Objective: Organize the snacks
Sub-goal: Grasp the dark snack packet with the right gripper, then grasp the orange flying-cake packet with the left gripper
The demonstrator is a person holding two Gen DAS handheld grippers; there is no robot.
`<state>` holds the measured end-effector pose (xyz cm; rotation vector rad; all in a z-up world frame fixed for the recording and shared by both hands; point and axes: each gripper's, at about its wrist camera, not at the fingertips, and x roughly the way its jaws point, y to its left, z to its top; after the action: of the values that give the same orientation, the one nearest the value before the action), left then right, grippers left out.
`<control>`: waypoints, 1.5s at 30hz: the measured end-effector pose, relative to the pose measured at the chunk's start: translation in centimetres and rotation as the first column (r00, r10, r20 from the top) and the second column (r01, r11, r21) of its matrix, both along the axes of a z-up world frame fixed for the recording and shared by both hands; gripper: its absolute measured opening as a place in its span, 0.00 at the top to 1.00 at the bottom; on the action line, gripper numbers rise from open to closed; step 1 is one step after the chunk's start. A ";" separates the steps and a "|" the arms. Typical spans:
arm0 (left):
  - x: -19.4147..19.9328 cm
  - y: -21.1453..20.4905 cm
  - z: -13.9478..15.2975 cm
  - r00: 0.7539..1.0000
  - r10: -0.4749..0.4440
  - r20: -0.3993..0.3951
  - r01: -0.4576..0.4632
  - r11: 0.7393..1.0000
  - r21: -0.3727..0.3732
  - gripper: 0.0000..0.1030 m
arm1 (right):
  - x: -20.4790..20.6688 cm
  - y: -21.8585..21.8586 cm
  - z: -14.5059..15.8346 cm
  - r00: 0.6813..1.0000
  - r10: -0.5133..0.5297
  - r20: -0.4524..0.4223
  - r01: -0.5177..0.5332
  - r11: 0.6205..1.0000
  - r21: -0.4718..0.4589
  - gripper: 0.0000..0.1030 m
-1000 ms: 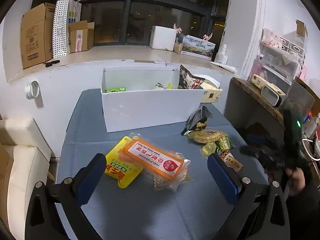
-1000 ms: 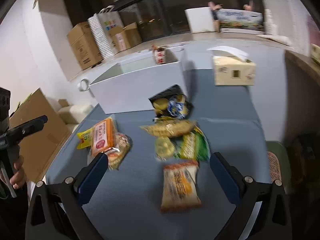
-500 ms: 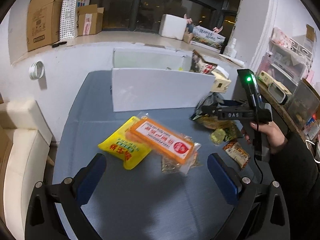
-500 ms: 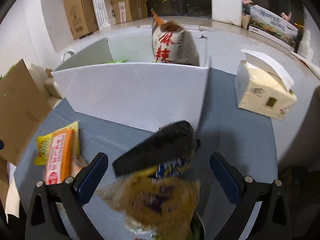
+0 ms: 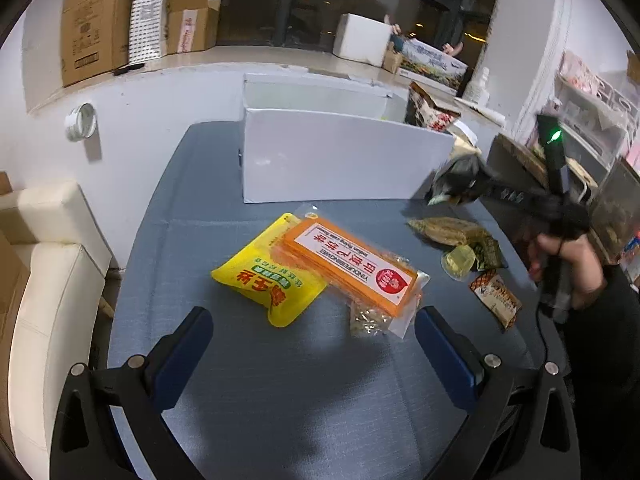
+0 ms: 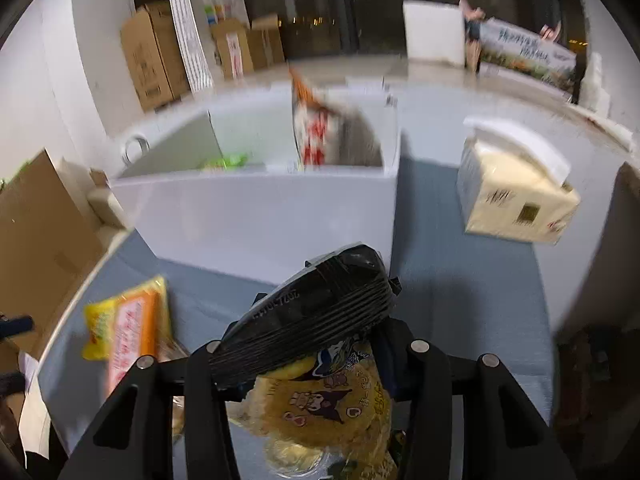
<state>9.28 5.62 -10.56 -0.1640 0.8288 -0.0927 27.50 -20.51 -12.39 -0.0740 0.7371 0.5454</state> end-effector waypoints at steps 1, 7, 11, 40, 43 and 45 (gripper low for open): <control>0.2 -0.1 -0.1 1.000 -0.010 -0.005 0.010 1.000 0.003 0.00 | -0.5 -0.4 0.6 1.000 -0.002 0.012 0.002 1.000 0.018 0.50; 2.2 -0.9 -0.7 0.999 -0.018 -0.043 0.017 1.000 -0.020 0.00 | -4.8 -1.5 4.4 0.996 -0.012 0.084 0.004 0.996 0.088 0.50; 4.1 -2.6 -0.9 0.998 -0.011 -0.068 0.012 1.000 0.005 0.00 | -8.3 -2.2 5.0 0.993 -0.009 0.117 -0.002 0.995 0.095 0.50; 13.1 -8.9 -4.6 0.876 0.424 -0.231 -0.366 0.895 0.254 0.33 | -14.4 -6.4 2.8 0.991 -0.077 0.109 0.065 0.992 0.112 0.50; 12.1 -9.1 -3.8 0.908 0.364 -0.206 -0.312 0.917 0.248 0.34 | -14.5 -6.4 2.9 0.990 -0.077 0.116 0.064 0.992 0.106 0.50; 11.3 -9.3 -3.0 0.931 0.312 -0.191 -0.267 0.937 0.227 0.34 | -14.5 -6.3 3.0 0.990 -0.075 0.118 0.063 0.993 0.103 0.50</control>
<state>20.59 -3.64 -13.59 -0.1096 1.0254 0.2933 12.99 -26.77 -9.37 0.0109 0.5908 0.5058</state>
